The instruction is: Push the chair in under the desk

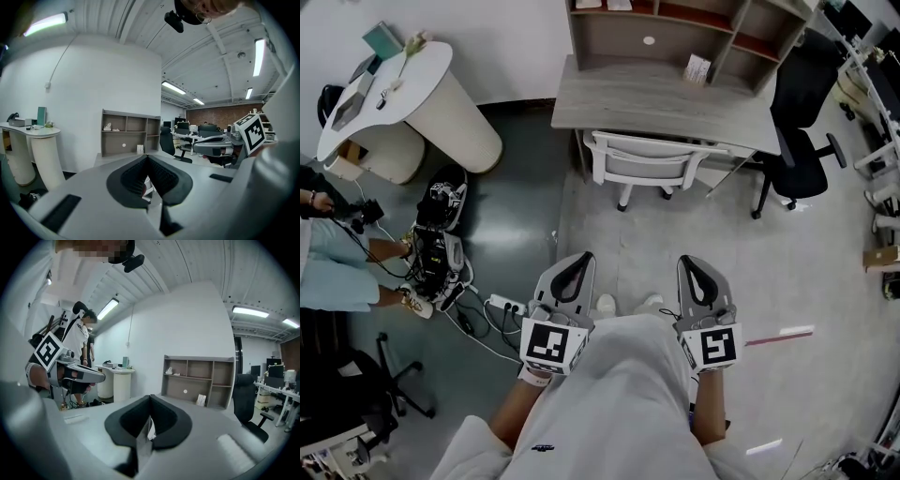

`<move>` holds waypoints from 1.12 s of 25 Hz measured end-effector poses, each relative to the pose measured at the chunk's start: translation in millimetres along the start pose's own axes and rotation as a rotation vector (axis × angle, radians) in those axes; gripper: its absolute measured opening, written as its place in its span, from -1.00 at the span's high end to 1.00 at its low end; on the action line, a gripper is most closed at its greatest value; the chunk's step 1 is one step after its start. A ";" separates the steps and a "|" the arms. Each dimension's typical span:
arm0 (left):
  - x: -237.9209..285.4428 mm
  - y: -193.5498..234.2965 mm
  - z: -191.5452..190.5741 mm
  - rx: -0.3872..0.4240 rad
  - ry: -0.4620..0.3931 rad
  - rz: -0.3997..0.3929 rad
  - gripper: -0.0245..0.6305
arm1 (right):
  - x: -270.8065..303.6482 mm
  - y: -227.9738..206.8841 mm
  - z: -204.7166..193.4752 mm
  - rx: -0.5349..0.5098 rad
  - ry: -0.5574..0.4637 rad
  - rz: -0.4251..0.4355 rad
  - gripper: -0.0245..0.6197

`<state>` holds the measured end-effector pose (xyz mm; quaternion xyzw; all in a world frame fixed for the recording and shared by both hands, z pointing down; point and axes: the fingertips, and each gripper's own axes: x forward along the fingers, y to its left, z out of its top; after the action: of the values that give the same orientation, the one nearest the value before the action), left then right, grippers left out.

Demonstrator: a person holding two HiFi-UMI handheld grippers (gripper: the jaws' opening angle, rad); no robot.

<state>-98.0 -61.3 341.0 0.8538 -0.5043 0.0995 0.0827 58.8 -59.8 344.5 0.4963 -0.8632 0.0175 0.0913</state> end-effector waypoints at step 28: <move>-0.6 -1.3 8.9 -0.028 0.011 -0.043 0.91 | 12.4 5.6 11.0 -0.036 0.013 -0.014 0.89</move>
<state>-96.4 -62.3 332.2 0.8628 -0.4865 0.0953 0.0994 46.4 -68.9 336.2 0.5003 -0.8593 0.0045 0.1062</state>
